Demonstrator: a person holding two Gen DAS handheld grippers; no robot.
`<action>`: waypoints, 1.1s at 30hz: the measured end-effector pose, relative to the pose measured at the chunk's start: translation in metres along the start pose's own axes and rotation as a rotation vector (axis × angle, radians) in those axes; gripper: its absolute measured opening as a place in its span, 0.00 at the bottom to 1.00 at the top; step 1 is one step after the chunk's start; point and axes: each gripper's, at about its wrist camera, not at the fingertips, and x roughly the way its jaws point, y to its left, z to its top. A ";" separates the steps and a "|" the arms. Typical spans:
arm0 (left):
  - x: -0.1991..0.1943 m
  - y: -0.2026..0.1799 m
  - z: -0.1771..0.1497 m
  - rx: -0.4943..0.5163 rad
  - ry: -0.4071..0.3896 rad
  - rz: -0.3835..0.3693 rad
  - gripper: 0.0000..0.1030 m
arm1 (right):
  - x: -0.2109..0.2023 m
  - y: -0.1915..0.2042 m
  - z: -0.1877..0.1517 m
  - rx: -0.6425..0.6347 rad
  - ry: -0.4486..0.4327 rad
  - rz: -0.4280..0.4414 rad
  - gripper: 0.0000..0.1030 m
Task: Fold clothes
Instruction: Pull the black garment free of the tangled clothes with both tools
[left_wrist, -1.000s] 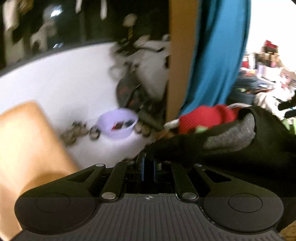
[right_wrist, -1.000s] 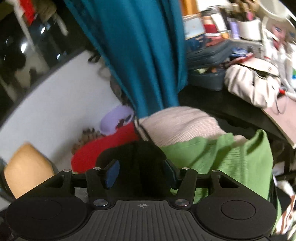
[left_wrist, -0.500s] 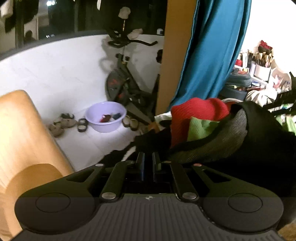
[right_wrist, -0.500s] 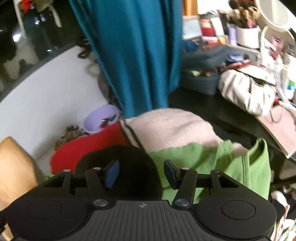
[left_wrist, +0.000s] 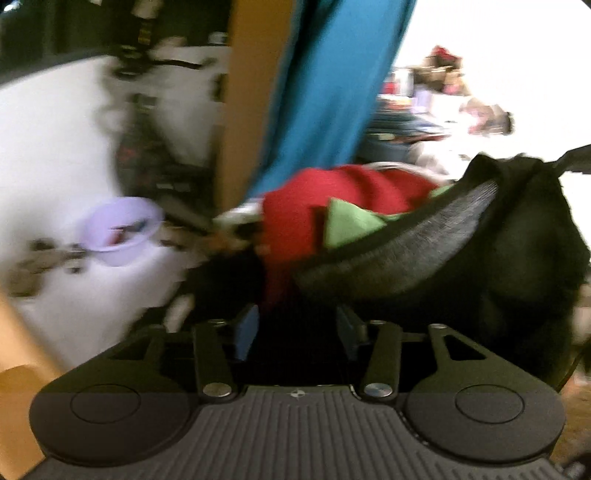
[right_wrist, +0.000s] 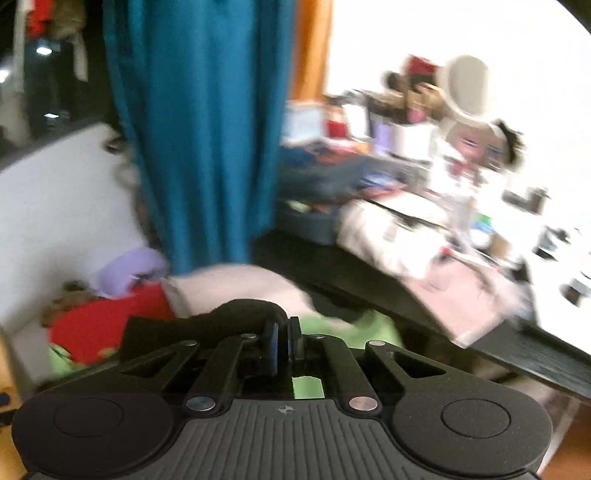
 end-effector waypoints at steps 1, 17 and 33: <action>0.004 -0.002 0.001 0.028 0.003 -0.035 0.63 | 0.001 -0.009 -0.004 0.018 0.028 -0.034 0.04; 0.069 0.019 0.017 0.229 0.117 -0.270 0.87 | 0.003 0.027 -0.019 0.009 0.006 0.078 0.77; 0.033 0.006 -0.002 0.037 0.134 -0.404 0.21 | 0.041 0.045 -0.039 -0.122 0.030 0.024 0.96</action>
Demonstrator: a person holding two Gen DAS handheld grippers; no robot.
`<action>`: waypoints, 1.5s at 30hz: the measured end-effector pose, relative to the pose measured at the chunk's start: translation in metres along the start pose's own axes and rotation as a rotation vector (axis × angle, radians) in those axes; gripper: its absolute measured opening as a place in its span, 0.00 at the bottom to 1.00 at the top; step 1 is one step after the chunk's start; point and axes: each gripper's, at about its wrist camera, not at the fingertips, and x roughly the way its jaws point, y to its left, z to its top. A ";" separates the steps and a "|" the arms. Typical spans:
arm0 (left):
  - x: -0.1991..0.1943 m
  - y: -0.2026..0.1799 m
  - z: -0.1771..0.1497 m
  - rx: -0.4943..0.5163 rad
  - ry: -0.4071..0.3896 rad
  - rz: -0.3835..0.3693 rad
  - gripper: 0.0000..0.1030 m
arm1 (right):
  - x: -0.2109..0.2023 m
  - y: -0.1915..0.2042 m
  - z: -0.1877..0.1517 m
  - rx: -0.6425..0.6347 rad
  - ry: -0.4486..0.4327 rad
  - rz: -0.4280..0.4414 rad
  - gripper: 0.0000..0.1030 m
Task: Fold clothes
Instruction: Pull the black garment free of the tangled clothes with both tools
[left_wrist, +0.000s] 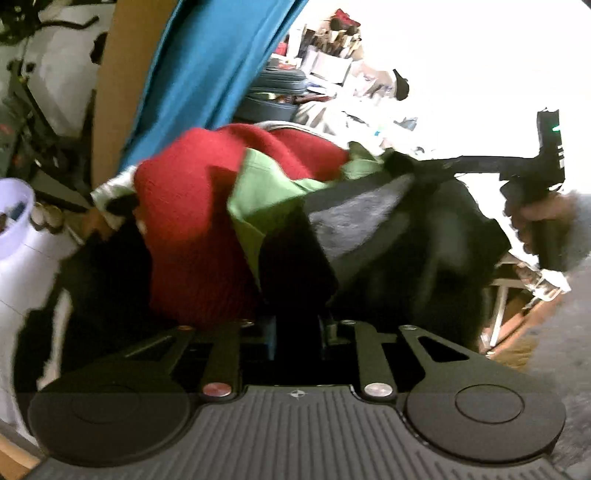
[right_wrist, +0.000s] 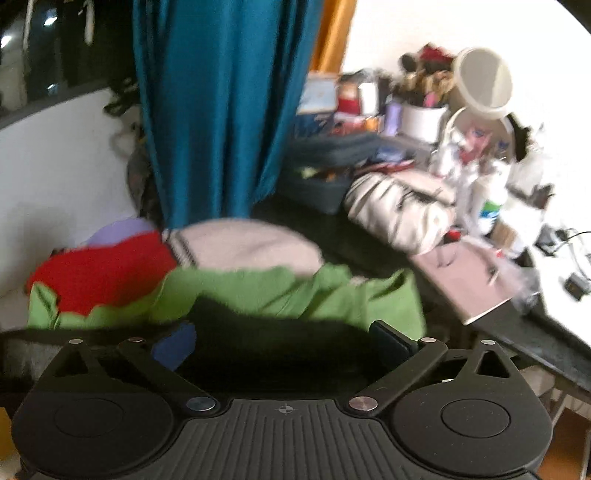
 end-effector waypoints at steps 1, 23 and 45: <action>0.003 -0.003 -0.001 0.009 0.009 0.003 0.21 | 0.002 0.005 -0.002 -0.021 0.008 0.008 0.96; 0.017 -0.013 -0.003 0.008 -0.060 0.158 0.09 | -0.013 0.033 0.003 -0.320 -0.020 -0.029 0.96; -0.030 -0.116 0.094 0.218 -0.427 0.336 0.08 | -0.112 -0.088 0.011 0.218 -0.405 0.016 0.06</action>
